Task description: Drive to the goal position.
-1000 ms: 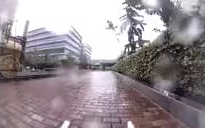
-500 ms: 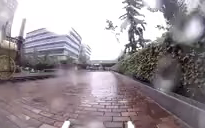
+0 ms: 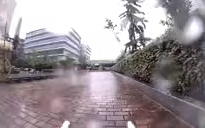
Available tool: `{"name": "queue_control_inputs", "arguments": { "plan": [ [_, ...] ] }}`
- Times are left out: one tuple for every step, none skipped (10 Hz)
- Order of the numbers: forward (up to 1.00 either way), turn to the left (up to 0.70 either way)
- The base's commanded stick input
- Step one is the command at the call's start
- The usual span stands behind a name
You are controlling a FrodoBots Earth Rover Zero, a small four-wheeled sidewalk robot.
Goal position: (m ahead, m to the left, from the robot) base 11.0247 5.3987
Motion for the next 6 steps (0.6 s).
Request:
{"name": "queue_control_inputs", "arguments": {
  "plan": [
    [0.70,0.00],
    [0.70,0.00],
    [0.70,0.00],
    [0.70,0.00],
    [0.70,0.00],
    [0.70,0.00]
  ]
}}
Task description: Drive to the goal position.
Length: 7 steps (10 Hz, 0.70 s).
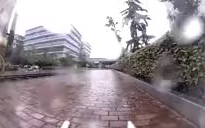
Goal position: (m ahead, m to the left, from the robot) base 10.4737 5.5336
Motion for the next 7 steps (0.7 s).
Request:
{"name": "queue_control_inputs", "arguments": {
  "plan": [
    [0.70,0.00],
    [0.70,0.00],
    [0.70,0.00],
    [0.70,0.00],
    [0.70,0.00],
    [0.70,0.00],
    [0.70,0.00]
  ]
}}
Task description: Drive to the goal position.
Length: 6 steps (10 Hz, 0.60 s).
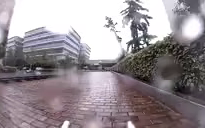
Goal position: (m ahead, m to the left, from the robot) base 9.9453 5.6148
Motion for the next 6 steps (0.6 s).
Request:
{"name": "queue_control_inputs", "arguments": {
  "plan": [
    [0.70,0.00],
    [0.70,0.00],
    [0.70,0.00],
    [0.70,0.00],
    [0.70,0.00],
    [0.70,0.00]
  ]
}}
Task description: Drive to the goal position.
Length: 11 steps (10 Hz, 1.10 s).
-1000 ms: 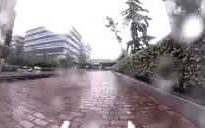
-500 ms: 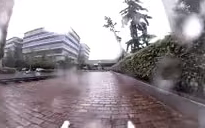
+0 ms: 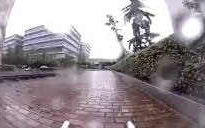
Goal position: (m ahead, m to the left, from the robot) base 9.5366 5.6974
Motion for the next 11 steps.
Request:
{"name": "queue_control_inputs", "arguments": {
  "plan": [
    [0.70,0.00],
    [0.70,0.00],
    [0.70,0.00],
    [0.70,0.00],
    [0.70,0.00],
    [0.70,0.00],
    [0.70,0.00],
    [0.70,0.00],
    [0.70,0.00],
    [0.70,0.00],
    [0.70,0.00]
  ]
}}
